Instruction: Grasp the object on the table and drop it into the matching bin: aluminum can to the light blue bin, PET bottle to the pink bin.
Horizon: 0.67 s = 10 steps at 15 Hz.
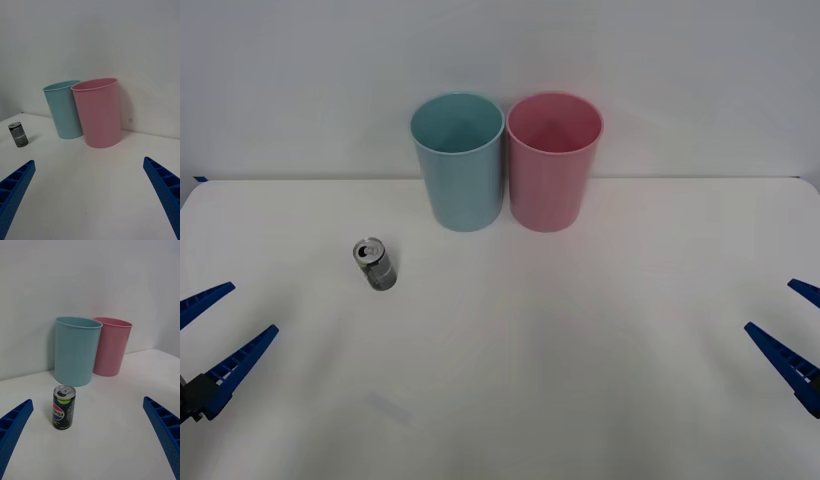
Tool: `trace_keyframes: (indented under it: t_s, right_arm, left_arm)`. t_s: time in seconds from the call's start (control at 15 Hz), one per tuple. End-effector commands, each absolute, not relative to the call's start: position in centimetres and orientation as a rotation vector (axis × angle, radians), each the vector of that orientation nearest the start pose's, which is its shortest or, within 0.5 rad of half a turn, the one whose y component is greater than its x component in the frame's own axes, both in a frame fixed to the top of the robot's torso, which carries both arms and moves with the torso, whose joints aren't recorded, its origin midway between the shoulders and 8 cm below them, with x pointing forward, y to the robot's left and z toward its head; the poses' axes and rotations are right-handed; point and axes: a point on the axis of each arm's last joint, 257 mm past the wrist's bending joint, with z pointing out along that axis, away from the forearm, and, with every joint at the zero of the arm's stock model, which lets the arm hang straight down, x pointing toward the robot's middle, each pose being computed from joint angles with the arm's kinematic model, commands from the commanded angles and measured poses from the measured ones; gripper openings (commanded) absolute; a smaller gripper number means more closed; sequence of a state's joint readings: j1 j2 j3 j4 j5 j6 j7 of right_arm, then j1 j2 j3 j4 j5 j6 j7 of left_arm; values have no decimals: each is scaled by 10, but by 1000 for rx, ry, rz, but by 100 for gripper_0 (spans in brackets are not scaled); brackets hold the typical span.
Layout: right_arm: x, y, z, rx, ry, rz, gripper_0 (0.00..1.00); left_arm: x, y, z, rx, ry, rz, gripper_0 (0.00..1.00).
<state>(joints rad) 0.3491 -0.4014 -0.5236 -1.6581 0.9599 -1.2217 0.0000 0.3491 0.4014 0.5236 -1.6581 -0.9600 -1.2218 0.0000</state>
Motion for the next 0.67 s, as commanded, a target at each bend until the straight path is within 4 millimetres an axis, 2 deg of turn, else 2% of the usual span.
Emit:
trace_keyframes:
  t_s: [0.07, 0.13, 0.2, 0.4, 0.67]
  right_arm:
    - [342, -330, -169, -465, 1441, 567, 100]
    - [342, -330, -169, -465, 1441, 567, 100]
    - [342, -330, -169, -465, 1441, 567, 100]
    - [342, -330, -169, -465, 1441, 567, 100]
    - [342, -330, -169, -465, 1441, 567, 100]
  left_arm:
    - [342, 330, -169, 465, 1441, -567, 100]
    - [342, 330, -169, 465, 1441, -567, 100]
    - [343, 333, -178, 416, 1449, -577, 100]
    - [346, 334, -175, 434, 1452, -579, 100]
    - [345, 341, -183, 411, 1476, -550, 100]
